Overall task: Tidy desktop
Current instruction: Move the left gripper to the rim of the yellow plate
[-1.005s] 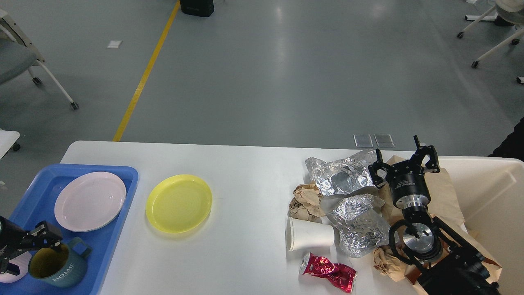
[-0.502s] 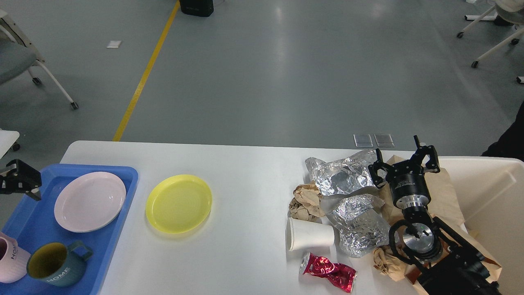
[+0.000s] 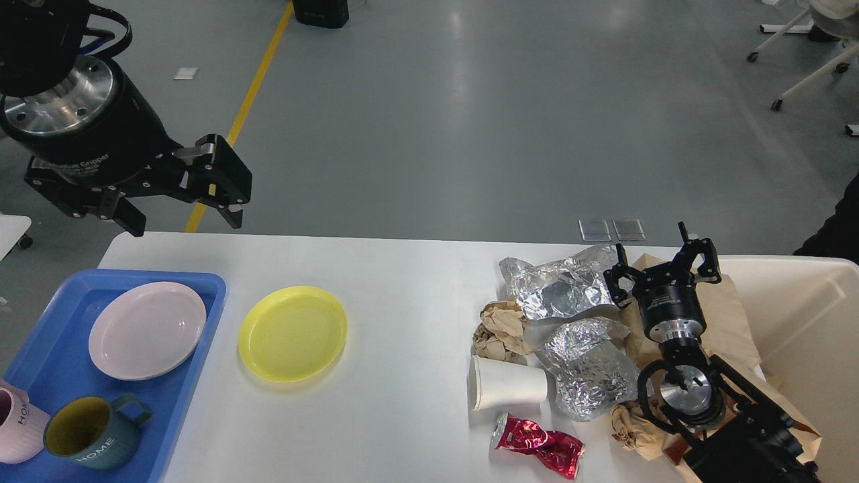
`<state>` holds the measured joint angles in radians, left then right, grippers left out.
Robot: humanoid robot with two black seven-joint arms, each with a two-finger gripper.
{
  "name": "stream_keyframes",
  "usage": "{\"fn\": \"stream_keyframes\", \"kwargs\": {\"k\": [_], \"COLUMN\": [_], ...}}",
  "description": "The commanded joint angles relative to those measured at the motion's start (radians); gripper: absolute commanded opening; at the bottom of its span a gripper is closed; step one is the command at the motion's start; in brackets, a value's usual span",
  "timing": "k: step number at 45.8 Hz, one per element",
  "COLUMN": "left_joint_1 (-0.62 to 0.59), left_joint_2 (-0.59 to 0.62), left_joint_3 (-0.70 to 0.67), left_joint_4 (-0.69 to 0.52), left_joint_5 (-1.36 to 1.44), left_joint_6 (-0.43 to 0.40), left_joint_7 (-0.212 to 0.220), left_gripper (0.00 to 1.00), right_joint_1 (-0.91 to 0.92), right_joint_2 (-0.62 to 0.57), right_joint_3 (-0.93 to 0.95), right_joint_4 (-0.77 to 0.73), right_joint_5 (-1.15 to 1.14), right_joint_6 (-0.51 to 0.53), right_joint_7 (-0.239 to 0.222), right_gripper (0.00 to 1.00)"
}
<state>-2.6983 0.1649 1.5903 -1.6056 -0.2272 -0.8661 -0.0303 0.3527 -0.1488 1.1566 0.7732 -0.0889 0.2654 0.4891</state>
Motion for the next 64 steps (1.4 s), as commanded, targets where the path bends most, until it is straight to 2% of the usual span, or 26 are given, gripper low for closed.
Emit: {"fn": "stream_keyframes", "kwargs": {"k": [1,15,19,26,33,36,39,45,48,54,59,64], "left_joint_1": [0.012,0.187,0.276,0.487,0.716,0.797,0.882,1.084,1.181,1.322,1.419,1.440], "left_joint_2": [-0.025,0.068,0.102,0.133,0.110,0.108,0.123,0.124,0.120,0.131,0.139,0.151], "left_joint_3": [0.014,0.077,0.062,-0.010,-0.065,-0.081,-0.104,-0.275,-0.375,-0.532,-0.566,-0.599], "left_joint_4": [-0.017,0.001,0.024,0.116,0.173,0.188,0.219,0.340,0.403,0.475,0.564,0.599], "left_joint_5": [-0.040,-0.115,-0.115,-0.129,-0.204,-0.277,-0.339,-0.368,-0.359,-0.333,-0.288,-0.279], "left_joint_6": [0.019,0.113,0.157,0.274,0.389,0.484,0.585,0.735,0.800,0.820,0.811,0.812], "left_joint_7": [0.000,-0.014,-0.033,-0.099,-0.094,-0.085,-0.054,0.082,0.134,0.139,0.136,0.136], "left_gripper": [0.96,0.96,0.96,0.95,0.88,0.88,0.88,0.89,0.90,0.92,0.93,0.93], "right_joint_1": [0.000,0.000,0.000,0.000,0.000,0.000,0.000,0.000,0.000,-0.001,0.000,0.000], "right_joint_2": [0.000,0.000,0.000,0.000,0.000,0.000,0.000,0.000,0.000,0.000,0.000,0.000], "right_joint_3": [0.000,0.000,0.000,0.000,0.000,0.000,0.000,0.000,0.000,0.000,0.000,0.000], "right_joint_4": [0.000,0.000,0.000,0.000,0.000,0.000,0.000,0.000,0.000,0.000,0.000,0.000], "right_joint_5": [0.000,0.000,0.000,0.000,0.000,0.000,0.000,0.000,0.000,0.000,0.000,0.000], "right_joint_6": [0.000,0.000,0.000,0.000,0.000,0.000,0.000,0.000,0.000,0.000,0.000,0.000], "right_joint_7": [0.000,0.000,0.000,-0.001,0.000,0.000,-0.001,0.000,0.000,-0.001,0.000,0.000], "right_gripper": [1.00,1.00,1.00,1.00,1.00,1.00,1.00,1.00,1.00,1.00,1.00,1.00]}}
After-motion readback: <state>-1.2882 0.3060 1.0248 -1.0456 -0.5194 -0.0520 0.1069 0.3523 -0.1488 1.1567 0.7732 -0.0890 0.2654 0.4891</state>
